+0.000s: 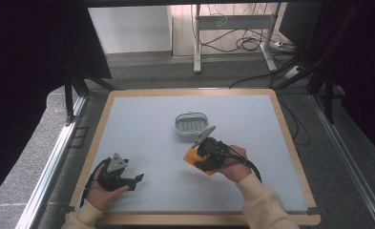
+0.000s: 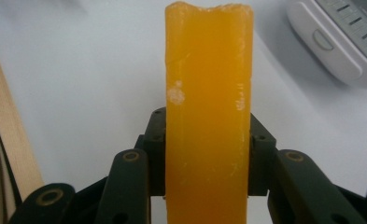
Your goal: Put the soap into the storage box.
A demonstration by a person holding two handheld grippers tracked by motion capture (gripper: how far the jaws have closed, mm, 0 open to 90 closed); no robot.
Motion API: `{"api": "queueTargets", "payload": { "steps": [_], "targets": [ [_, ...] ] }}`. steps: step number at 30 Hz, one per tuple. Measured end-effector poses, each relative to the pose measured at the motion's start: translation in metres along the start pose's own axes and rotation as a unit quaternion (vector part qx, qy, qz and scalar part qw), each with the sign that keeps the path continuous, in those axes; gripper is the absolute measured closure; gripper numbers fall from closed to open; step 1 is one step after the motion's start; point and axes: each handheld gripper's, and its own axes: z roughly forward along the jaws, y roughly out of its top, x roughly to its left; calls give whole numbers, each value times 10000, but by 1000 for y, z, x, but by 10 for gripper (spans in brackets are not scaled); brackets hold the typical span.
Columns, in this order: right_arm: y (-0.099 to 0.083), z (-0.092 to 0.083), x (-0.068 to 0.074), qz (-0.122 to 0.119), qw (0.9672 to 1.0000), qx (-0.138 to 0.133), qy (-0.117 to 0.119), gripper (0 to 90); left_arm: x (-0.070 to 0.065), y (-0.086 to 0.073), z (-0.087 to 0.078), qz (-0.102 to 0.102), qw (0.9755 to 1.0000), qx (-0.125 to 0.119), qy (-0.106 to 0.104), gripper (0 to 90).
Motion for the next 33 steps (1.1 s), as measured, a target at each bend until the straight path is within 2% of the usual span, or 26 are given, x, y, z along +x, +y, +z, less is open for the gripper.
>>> {"api": "queueTargets", "payload": {
  "steps": [14,21,33],
  "targets": [
    [9,-14,-20,-38,10000,-81,2,615,-1,0,1,12,10000,36,5,183],
    [12,-14,-29,-124,9998,-115,64,615,-1,0,1,9,10000,37,0,183],
    [21,-14,-42,-189,9998,-76,-42,615,0,0,1,31,10000,58,-16,183]
  ]
}}
